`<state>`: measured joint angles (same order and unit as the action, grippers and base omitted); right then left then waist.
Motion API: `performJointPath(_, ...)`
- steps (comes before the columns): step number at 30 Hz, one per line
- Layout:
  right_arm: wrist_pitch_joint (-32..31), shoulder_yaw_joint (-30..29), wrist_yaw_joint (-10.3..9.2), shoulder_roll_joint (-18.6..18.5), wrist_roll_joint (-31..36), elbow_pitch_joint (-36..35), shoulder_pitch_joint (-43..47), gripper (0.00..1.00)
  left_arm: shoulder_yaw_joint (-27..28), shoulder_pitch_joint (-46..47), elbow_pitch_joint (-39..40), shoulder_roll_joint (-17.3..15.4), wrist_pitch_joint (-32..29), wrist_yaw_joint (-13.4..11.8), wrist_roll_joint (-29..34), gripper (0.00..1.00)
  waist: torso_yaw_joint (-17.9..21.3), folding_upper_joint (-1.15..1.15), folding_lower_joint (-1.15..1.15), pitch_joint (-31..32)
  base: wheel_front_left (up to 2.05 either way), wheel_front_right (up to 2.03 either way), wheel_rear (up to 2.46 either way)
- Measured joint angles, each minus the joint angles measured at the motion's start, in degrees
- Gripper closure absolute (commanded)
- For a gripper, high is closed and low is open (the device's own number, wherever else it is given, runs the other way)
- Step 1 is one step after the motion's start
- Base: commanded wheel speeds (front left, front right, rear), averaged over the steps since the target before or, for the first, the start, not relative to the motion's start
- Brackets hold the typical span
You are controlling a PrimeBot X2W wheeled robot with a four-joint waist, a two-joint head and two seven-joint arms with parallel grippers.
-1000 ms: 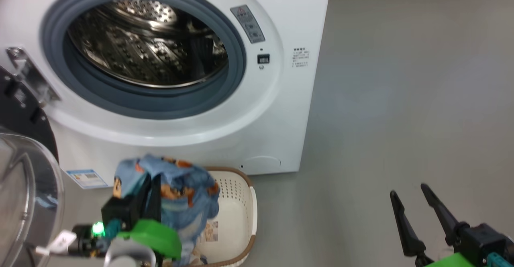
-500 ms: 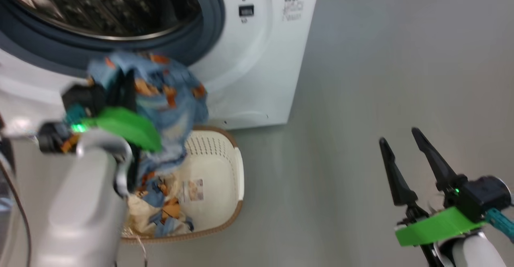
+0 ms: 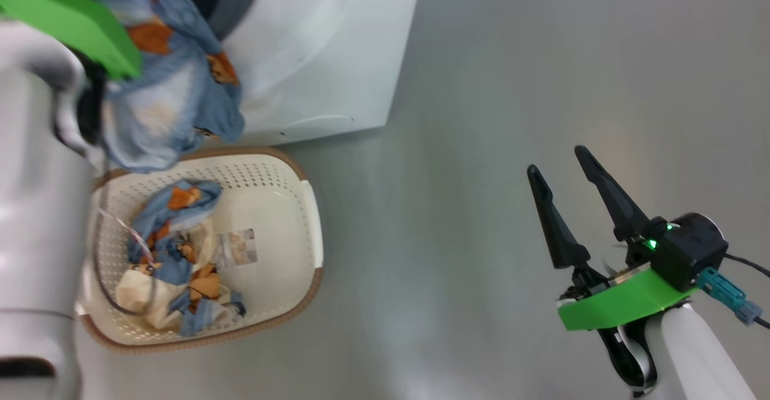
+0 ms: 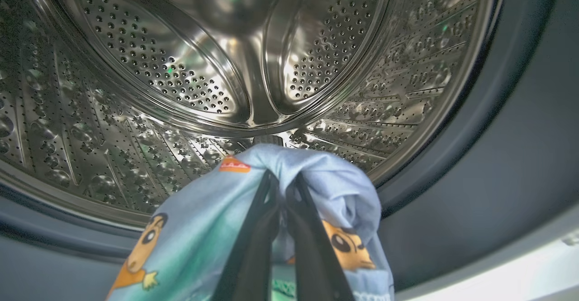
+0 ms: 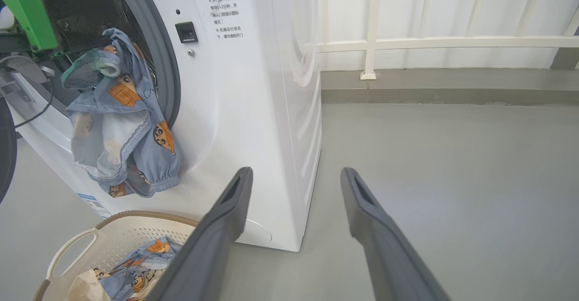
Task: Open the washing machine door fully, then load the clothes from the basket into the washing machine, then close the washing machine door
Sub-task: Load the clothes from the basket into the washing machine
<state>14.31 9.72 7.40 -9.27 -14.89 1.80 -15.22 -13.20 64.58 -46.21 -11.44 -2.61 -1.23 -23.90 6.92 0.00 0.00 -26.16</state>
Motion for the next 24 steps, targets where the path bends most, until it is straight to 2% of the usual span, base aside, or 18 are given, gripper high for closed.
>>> performJointPath(11,0.0,2.8,0.0,1.0,-2.6,-0.3,-3.4,0.0,1.0,10.8,-5.2,-6.4,-8.2,-0.1,0.0,1.0,5.0,0.0,0.0,-5.1,0.0,0.0,0.0)
performJointPath(13,0.0,3.4,0.0,1.2,-2.9,-0.3,-4.1,0.0,1.1,12.4,-5.8,-7.7,-8.9,-0.8,0.1,1.0,6.0,0.0,0.0,-6.2,0.0,0.0,0.0)
performJointPath(20,0.0,6.0,0.0,1.5,-3.4,-0.6,-6.5,0.0,1.1,16.5,-5.9,-11.7,-8.4,-3.4,2.1,1.0,9.1,0.0,0.0,-10.1,0.0,0.0,0.0)
performJointPath(24,0.0,6.8,0.0,1.6,-3.6,-0.9,-7.6,0.0,0.8,18.5,-5.0,-14.2,-5.2,-5.1,4.2,1.0,10.8,0.0,0.0,-12.1,0.0,0.0,0.0)
